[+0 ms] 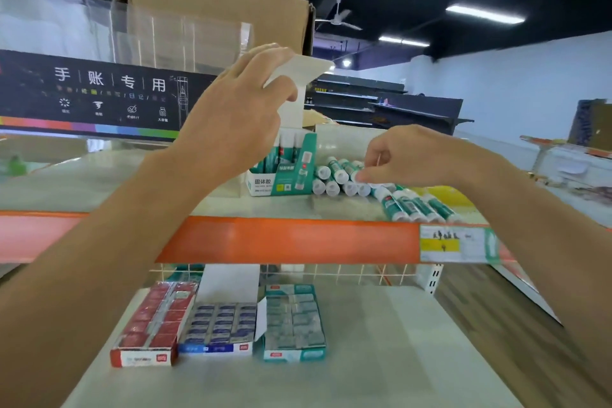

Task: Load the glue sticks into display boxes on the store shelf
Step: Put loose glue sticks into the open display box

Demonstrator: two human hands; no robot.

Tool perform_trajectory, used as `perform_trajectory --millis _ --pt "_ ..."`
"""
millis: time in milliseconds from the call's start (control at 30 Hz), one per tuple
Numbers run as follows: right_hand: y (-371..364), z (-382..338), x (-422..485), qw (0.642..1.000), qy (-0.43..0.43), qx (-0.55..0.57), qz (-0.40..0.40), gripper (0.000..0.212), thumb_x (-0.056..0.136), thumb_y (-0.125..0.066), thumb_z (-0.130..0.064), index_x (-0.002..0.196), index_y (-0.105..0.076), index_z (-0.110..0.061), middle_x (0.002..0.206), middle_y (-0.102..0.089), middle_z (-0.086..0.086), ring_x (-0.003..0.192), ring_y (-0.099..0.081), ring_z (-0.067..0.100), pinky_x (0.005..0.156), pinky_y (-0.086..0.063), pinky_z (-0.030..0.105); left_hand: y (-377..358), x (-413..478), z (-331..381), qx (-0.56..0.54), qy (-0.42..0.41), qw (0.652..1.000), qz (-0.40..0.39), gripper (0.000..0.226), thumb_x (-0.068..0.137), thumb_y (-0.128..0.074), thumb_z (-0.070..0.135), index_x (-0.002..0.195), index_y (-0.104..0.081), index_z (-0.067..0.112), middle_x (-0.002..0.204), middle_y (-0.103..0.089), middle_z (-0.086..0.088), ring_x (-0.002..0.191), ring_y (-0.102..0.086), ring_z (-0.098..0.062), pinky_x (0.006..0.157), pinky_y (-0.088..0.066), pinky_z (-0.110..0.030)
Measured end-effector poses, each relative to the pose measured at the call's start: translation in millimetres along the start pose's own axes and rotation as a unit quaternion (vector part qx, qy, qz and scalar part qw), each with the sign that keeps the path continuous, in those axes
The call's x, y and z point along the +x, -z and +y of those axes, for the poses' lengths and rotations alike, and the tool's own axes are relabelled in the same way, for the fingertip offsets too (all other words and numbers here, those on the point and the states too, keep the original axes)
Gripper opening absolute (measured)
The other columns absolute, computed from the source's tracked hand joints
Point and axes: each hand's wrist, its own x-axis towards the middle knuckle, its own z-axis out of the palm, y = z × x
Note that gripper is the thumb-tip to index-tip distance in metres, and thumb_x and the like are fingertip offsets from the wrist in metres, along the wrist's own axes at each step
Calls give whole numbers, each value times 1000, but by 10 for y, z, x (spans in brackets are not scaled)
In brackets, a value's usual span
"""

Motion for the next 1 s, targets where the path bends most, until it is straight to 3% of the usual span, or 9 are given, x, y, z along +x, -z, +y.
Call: perform_trajectory --millis 133,300,400,533,767,867,1000 --pt "15 76 -62 997 -33 -35 -60 38 83 -62 -54 95 -69 -18 96 -68 -1 91 -63 19 75 -48 31 -18 -13 20 7 -10 1000 10 23 81 -52 -8 101 -63 0 133 -46 -19 130 -37 -31 101 -32 -36" --pt "-52 93 -22 995 -44 -37 -76 34 82 -64 -55 90 -67 -22 96 -66 -6 91 -60 16 76 -47 30 -59 -24 6 4 -17 1000 21 21 83 -51 -3 100 -63 0 132 -47 -19 130 -38 -31 103 -33 -37" --pt "-79 59 21 995 -40 -43 -75 33 82 -65 -52 91 -69 -21 101 -70 -2 93 -63 18 81 -51 33 -77 -31 1 -6 -12 999 29 20 90 -48 11 99 -64 2 131 -48 -17 129 -39 -29 104 -33 -36" --pt "-109 20 49 995 -38 -56 -77 43 81 -64 -51 95 -72 -11 105 -71 11 96 -66 26 77 -51 33 -88 -35 -7 -12 -10 1000 18 39 93 -41 38 98 -63 6 132 -48 -14 129 -39 -27 103 -34 -36" --pt "-141 -57 28 996 -34 -53 -67 38 81 -65 -46 96 -72 -12 103 -71 9 94 -66 25 71 -48 29 -78 -37 -12 -15 0 1000 18 53 92 -35 50 96 -65 7 133 -49 -12 129 -40 -25 103 -35 -39" --pt "-103 -71 33 999 -22 -3 -42 24 82 -67 -42 97 -68 -23 97 -64 -6 89 -61 17 69 -45 28 -70 -32 -10 -19 2 1000 16 55 92 -33 51 96 -65 7 134 -49 -11 131 -38 -25 103 -34 -38" --pt "-52 -96 88 996 -17 89 24 16 79 -70 -42 88 -67 -29 87 -63 -9 73 -62 8 65 -49 28 -46 -15 -16 -10 3 1000 14 59 93 -29 54 96 -65 7 134 -48 -11 131 -38 -24 103 -32 -35"
